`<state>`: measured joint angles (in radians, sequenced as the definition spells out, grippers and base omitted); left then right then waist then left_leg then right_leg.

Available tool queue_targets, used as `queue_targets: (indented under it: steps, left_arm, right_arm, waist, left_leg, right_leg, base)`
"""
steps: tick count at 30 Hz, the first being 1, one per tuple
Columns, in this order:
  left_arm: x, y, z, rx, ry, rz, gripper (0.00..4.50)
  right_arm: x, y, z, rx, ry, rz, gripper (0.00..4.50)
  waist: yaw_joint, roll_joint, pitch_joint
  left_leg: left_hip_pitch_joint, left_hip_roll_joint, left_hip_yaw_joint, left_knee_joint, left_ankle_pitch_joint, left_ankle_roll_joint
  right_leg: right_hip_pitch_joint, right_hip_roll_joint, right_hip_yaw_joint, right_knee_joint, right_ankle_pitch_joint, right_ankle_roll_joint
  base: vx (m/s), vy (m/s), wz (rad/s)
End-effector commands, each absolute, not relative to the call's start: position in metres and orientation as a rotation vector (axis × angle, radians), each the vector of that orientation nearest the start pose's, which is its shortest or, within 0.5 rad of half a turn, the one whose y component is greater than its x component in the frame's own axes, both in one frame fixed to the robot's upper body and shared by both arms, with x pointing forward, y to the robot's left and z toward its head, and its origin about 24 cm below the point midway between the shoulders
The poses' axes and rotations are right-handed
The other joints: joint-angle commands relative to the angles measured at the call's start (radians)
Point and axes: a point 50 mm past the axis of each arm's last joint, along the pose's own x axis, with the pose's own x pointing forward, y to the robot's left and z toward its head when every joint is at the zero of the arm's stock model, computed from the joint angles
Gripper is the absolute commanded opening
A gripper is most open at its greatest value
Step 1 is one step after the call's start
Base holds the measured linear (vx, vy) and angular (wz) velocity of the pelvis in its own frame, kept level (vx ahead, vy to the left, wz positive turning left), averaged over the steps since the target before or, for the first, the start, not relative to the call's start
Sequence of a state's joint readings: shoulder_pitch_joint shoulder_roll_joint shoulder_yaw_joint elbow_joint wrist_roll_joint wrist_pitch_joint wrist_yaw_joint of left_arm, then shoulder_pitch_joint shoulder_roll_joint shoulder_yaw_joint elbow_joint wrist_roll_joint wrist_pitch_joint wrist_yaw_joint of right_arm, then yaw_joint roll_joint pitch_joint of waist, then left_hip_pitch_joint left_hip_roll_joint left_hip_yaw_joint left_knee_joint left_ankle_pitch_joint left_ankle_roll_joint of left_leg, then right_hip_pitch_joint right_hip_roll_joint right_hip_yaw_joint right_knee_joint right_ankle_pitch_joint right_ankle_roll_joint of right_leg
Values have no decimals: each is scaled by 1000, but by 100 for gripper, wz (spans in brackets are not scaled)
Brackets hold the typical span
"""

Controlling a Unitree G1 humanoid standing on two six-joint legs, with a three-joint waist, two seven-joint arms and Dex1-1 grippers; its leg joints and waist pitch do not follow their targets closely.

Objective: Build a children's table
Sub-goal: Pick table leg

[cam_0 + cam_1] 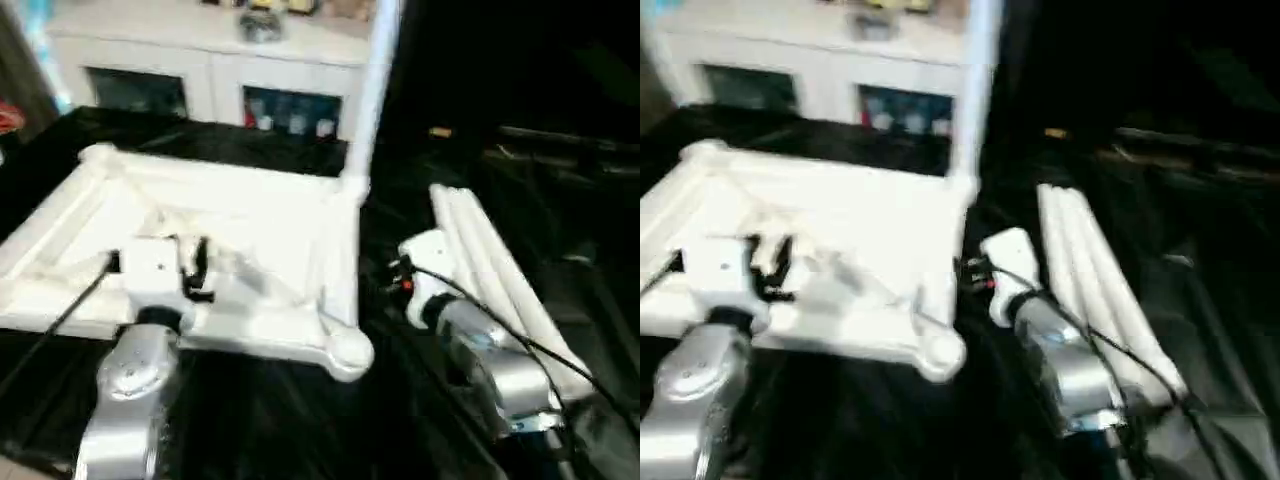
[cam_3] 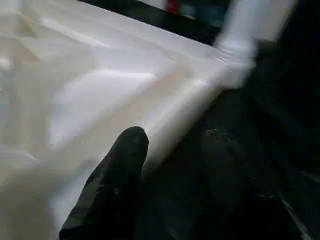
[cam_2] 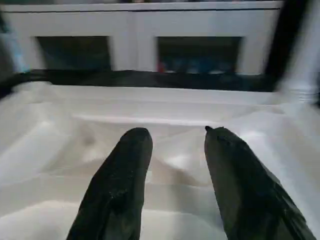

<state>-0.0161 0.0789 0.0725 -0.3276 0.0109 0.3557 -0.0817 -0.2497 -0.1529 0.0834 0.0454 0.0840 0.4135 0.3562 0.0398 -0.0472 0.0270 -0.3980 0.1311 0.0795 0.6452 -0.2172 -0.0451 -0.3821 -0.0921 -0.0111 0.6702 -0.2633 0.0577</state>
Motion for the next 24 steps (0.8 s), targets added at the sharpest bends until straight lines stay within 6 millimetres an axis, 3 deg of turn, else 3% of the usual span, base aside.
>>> queue_targets:
  steps: [1, 2, 3, 4, 5, 7, 9, 11, 13, 15, 18, 19, 21, 22, 24]
  left_arm:
    - [253, 173, 87, 106, 24, -32, 209]
    - [253, 173, 85, 106, 36, -45, 209]
    - [254, 172, 84, 105, 44, -64, 209]
    - [255, 172, 81, 106, 72, -93, 209]
    - [256, 171, 80, 109, 78, -116, 236]
    - [258, 168, 80, 109, 87, -188, 243]
    - [258, 159, 80, 123, 102, -350, 260]
    - [257, 155, 80, 135, 115, -416, 286]
    - [252, 146, 82, 156, 139, -608, 293]
    - [249, 142, 85, 155, 154, -706, 321]
    - [245, 139, 88, 152, 161, -784, 330]
    - [243, 137, 91, 151, 164, -831, 331]
    - [242, 137, 93, 153, 168, -852, 364]
    - [242, 135, 95, 158, 165, -871, 371]
    - [242, 134, 97, 164, 160, -887, 372]
  right_arm:
    - [298, -131, 62, -40, 249, 440, 238]
    - [300, -134, 62, -28, 264, 416, 238]
    - [302, -137, 62, -29, 275, 390, 238]
    - [306, -142, 63, -38, 298, 355, 252]
    - [308, -145, 64, -46, 307, 340, 273]
    - [312, -152, 67, -57, 323, 307, 281]
    - [318, -160, 73, -57, 336, 269, 301]
    - [320, -164, 77, -57, 341, 252, 320]
    - [324, -177, 84, -95, 376, 191, 331]
    - [326, -186, 88, -106, 402, 146, 356]
    - [326, -191, 92, -92, 425, 115, 366]
    - [325, -195, 95, -88, 437, 97, 375]
    - [324, -197, 96, -87, 445, 91, 399]
    - [322, -198, 96, -76, 467, 96, 405]
    - [320, -198, 94, -63, 496, 105, 417]
  waist:
    - [15, -1, -52]
    - [9, 5, -47]
    - [0, 10, -37]
    - [-4, 11, -26]
    - [-6, 8, -21]
    - [-7, 9, -16]
    - [-7, 5, -12]
    - [-7, 3, -12]
    - [-9, 4, -15]
    - [-11, 7, -20]
    - [-8, 10, -20]
    - [-9, 3, -21]
    - [-6, 3, -26]
    - [-4, 21, -27]
    - [-5, 10, -30]
  left_leg:
    - [14, 33, 12, -62, 210, 118]
    - [20, 48, 20, -84, 46, 63]
    - [24, 58, 24, -106, -88, 22]
    - [32, 65, 32, -118, -232, -22]
    - [37, 67, 35, -121, -297, -44]
    - [51, 70, 39, -123, -431, -98]
    - [58, 68, 38, -123, -490, -116]
    - [55, 67, 33, -126, -503, -119]
    - [47, 68, 32, -132, -487, -119]
    - [33, 70, 33, -136, -410, -120]
    - [37, 66, 43, -133, -384, -115]
    - [37, 66, 47, -130, -379, -110]
    - [34, 66, 50, -128, -343, -103]
    - [36, 67, 49, -127, -332, -106]
    - [30, 68, 57, -124, -282, -96]
  right_leg:
    - [66, -48, 23, -81, 328, -120]
    - [67, -39, 14, -90, 197, -170]
    - [62, -29, 7, -100, 58, -196]
    - [46, -23, 9, -113, -113, -197]
    - [38, -22, 11, -120, -199, -189]
    - [15, -26, 14, -140, -397, -136]
    - [4, -27, 13, -152, -477, -102]
    - [4, -28, 11, -153, -497, -88]
    - [11, -27, 10, -146, -452, -92]
    - [20, -26, 11, -130, -332, -120]
    - [15, -23, 14, -129, -306, -132]
    - [14, -25, 16, -132, -318, -136]
    - [14, -25, 16, -130, -314, -135]
    - [13, -25, 17, -126, -295, -139]
    - [15, -18, 16, -122, -231, -149]
  base:
    - [-89, -15, 6]
    - [-97, -30, -6]
    - [-109, -19, -5]
    - [-109, -19, -5]
    - [-112, -11, 0]
    - [-107, -9, 2]
    - [-107, -3, 1]
    - [-92, 5, -2]
    - [-51, 26, -7]
    - [0, 0, 0]
    - [0, 0, 0]
    - [0, 0, 0]
    - [0, 0, 0]
    - [0, 0, 0]
    - [0, 0, 0]
